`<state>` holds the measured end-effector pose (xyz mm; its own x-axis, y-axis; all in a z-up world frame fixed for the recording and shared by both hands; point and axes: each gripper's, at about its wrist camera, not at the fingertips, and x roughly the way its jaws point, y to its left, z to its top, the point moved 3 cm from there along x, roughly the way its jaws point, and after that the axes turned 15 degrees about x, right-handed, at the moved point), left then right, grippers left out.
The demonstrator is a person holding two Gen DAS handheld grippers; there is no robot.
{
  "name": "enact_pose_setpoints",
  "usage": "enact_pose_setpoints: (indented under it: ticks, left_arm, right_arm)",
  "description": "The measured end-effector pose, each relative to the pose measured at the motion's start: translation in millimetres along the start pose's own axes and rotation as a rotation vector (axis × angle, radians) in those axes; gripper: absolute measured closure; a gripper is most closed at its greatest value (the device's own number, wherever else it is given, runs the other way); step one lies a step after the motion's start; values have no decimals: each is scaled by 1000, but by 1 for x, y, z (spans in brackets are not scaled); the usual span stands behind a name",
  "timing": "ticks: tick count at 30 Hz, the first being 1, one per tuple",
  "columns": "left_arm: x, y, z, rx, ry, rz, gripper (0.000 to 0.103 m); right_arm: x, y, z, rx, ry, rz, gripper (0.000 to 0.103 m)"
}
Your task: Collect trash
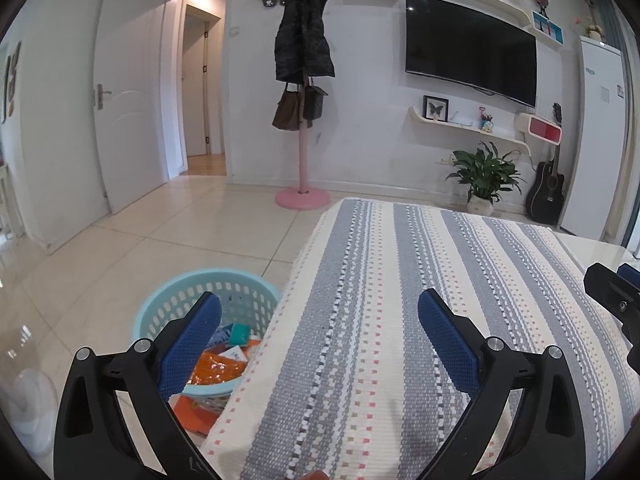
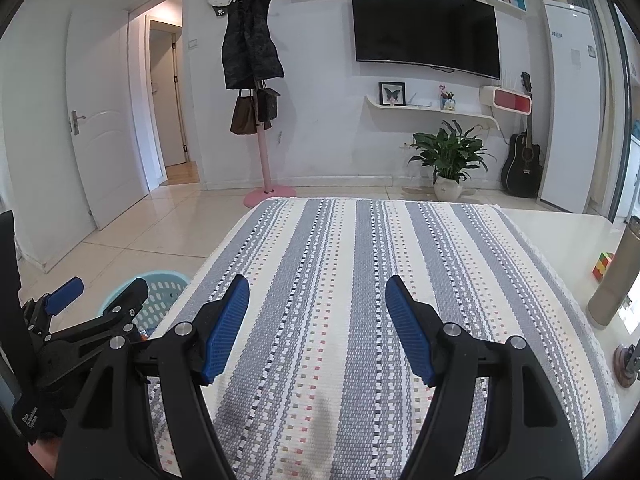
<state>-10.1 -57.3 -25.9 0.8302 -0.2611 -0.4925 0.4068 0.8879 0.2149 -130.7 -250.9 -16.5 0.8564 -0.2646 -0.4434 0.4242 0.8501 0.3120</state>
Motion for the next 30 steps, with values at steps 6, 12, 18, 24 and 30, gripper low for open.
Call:
enact_pose_setpoints:
  ticks: [6, 12, 18, 24, 30]
  left_arm:
    - [0, 0, 0, -1, 1, -1, 7]
    - [0, 1, 0, -2, 0, -1, 7]
    - [1, 0, 0, -1, 6, -1, 7]
    - [-1, -2, 0, 0, 6, -2, 7]
    - [-1, -3, -1, -2, 8, -3, 7]
  right_arm:
    - [1, 1, 1, 0, 2, 0, 36]
    - [2, -1, 2, 1, 6, 4, 36]
    - [2, -1, 1, -9, 3, 3, 36]
    - [2, -1, 0, -11, 5, 3, 36]
    - [2, -1, -1, -12, 4, 2, 36]
